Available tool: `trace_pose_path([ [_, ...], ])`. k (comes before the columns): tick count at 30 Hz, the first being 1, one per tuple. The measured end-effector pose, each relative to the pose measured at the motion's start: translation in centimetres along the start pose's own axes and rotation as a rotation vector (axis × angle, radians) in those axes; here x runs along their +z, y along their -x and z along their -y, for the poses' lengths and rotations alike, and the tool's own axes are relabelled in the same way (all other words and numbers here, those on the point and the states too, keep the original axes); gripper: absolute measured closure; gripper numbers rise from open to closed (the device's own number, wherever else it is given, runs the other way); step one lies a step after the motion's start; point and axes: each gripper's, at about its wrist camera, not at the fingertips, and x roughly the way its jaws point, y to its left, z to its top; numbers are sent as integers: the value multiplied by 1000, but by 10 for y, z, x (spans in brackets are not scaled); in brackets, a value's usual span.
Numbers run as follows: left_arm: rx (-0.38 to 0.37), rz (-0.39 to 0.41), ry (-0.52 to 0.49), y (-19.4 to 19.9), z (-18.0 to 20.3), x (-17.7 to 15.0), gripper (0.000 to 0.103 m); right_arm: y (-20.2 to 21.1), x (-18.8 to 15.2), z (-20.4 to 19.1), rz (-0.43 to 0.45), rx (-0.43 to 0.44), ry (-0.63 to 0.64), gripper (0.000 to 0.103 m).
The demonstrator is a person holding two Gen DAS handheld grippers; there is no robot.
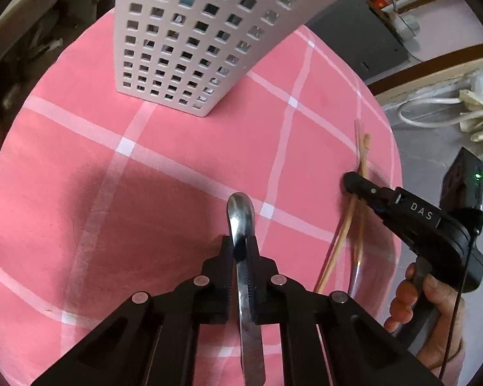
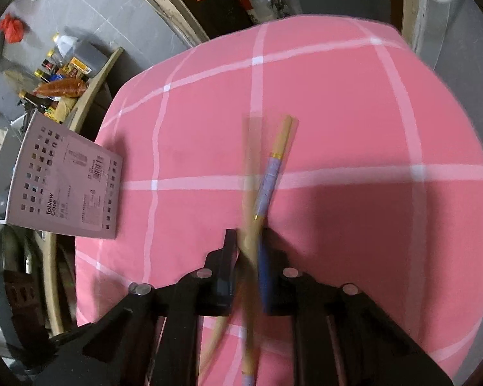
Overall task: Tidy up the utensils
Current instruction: 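Close the left tool on the steel spatula while the right tool gathers the second chopstick, then lift the spatula with the left tool while the right tool holds both chopsticks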
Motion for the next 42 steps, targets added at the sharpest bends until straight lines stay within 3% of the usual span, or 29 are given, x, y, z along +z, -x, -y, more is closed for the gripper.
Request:
trace_pose_path([
  [6, -60, -27, -51, 2, -1, 3, 99, 10, -14, 13, -18, 134, -73, 95],
  [10, -156, -109, -37, -7, -6, 4, 99, 23, -32, 23, -19, 137, -75, 96],
  [18, -151, -213, -53, -19, 1, 1, 94, 20, -43, 39, -39, 169, -99, 97],
  [29, -207, -281, -65, -36, 13, 11, 94, 9, -34, 32, -99, 193, -71, 97],
  [33, -204, -310, -122, -31, 12, 10, 92, 9, -33, 31, -113, 197, -51, 97],
  [37, -207, -324, -185, -31, 28, 10, 71, 10, -32, 32, -114, 196, -46, 97],
  [40, -158, -310, -268, -30, 42, 6, 71, 10, -32, 33, -112, 198, -48, 97],
  [42, -108, -301, -300, -27, 42, 5, 77, 11, -31, 34, -113, 201, -50, 97],
])
